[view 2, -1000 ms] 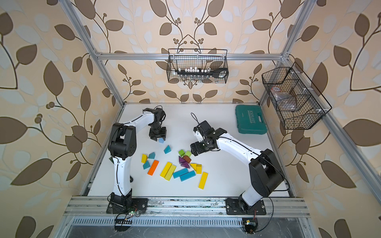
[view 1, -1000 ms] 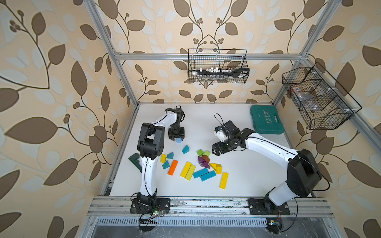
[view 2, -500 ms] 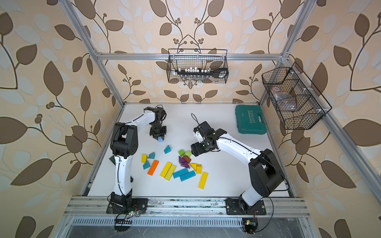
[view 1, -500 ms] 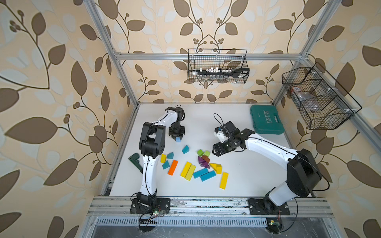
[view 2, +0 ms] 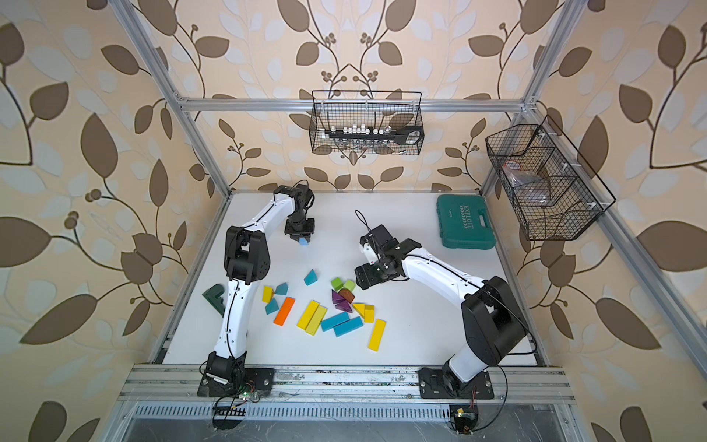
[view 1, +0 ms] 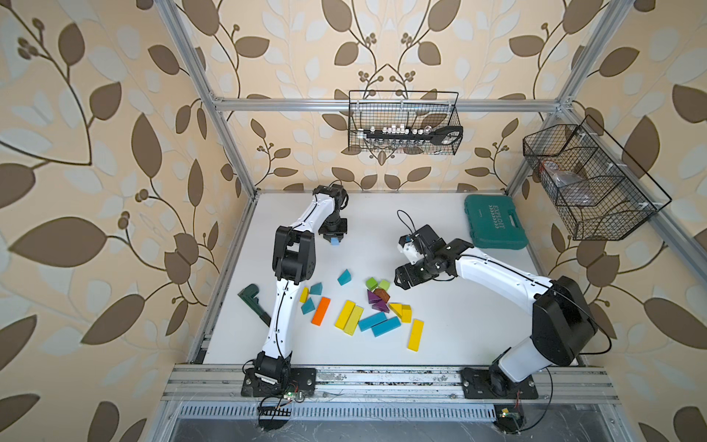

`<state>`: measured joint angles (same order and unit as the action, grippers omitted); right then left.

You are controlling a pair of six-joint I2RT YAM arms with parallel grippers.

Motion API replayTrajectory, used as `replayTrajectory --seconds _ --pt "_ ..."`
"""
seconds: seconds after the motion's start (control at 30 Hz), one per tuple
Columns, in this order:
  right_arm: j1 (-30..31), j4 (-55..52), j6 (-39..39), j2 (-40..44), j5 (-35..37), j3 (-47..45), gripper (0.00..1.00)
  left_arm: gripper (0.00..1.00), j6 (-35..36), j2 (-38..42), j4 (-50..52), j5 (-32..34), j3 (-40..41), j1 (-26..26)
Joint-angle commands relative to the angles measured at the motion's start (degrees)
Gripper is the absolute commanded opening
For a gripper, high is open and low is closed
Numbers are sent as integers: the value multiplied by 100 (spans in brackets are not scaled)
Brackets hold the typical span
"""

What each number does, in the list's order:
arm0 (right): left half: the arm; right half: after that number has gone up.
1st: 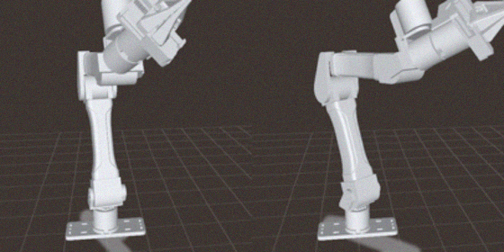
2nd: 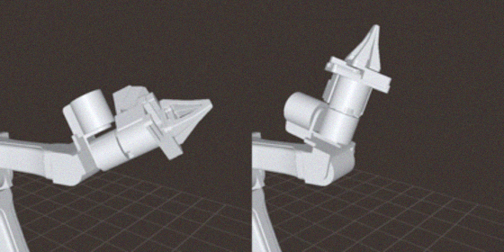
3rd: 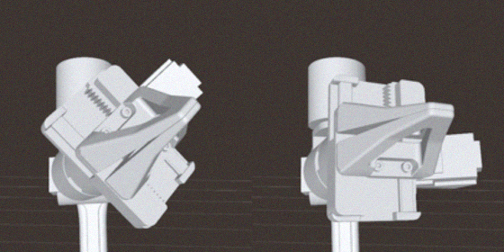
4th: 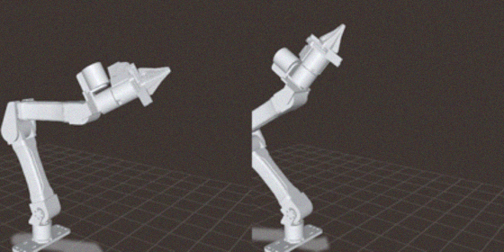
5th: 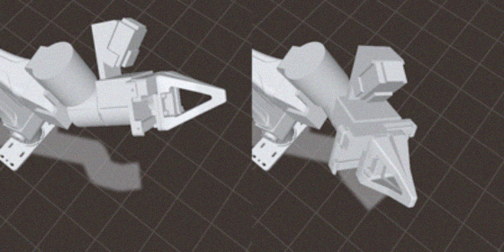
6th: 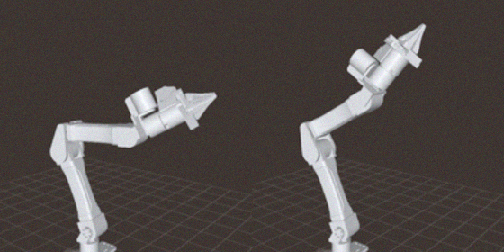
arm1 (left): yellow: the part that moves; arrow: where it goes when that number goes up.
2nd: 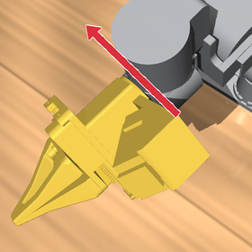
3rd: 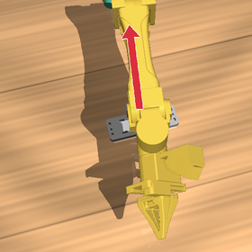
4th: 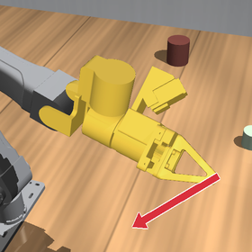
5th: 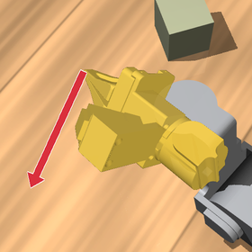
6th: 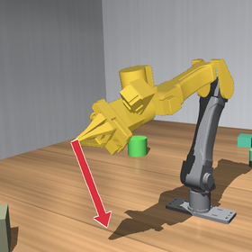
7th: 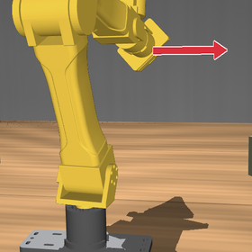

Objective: Assemble a small pinwheel with building blocks
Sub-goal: Place the building block at the center of the board.

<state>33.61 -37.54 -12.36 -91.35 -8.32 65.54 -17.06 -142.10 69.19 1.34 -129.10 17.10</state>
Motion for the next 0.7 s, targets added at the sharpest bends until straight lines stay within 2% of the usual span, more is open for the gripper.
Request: replayTrajectory --seconds 0.0,0.07,0.13,0.2,0.27,0.43,0.53,0.67 --pt "-24 -8 33 10 58 -83 87 30 109 -89 280 59 -134 4" --pt "-29 -7 32 4 50 -78 87 36 110 -87 266 63 -87 4" --pt "-25 -4 28 3 47 -80 87 50 93 -62 262 69 -72 4" --pt "-26 -3 28 -5 36 -64 88 56 76 21 271 28 -65 4" --pt "-25 -15 21 3 26 -54 88 69 37 159 271 33 -17 4" --pt "-22 14 -27 129 44 -62 90 81 -193 831 382 136 275 8" --pt "-21 68 -54 268 68 -120 91 86 -373 1526 183 145 955 38" --pt "-38 188 -129 448 130 -253 91 90 -595 2661 -316 88 2423 171"
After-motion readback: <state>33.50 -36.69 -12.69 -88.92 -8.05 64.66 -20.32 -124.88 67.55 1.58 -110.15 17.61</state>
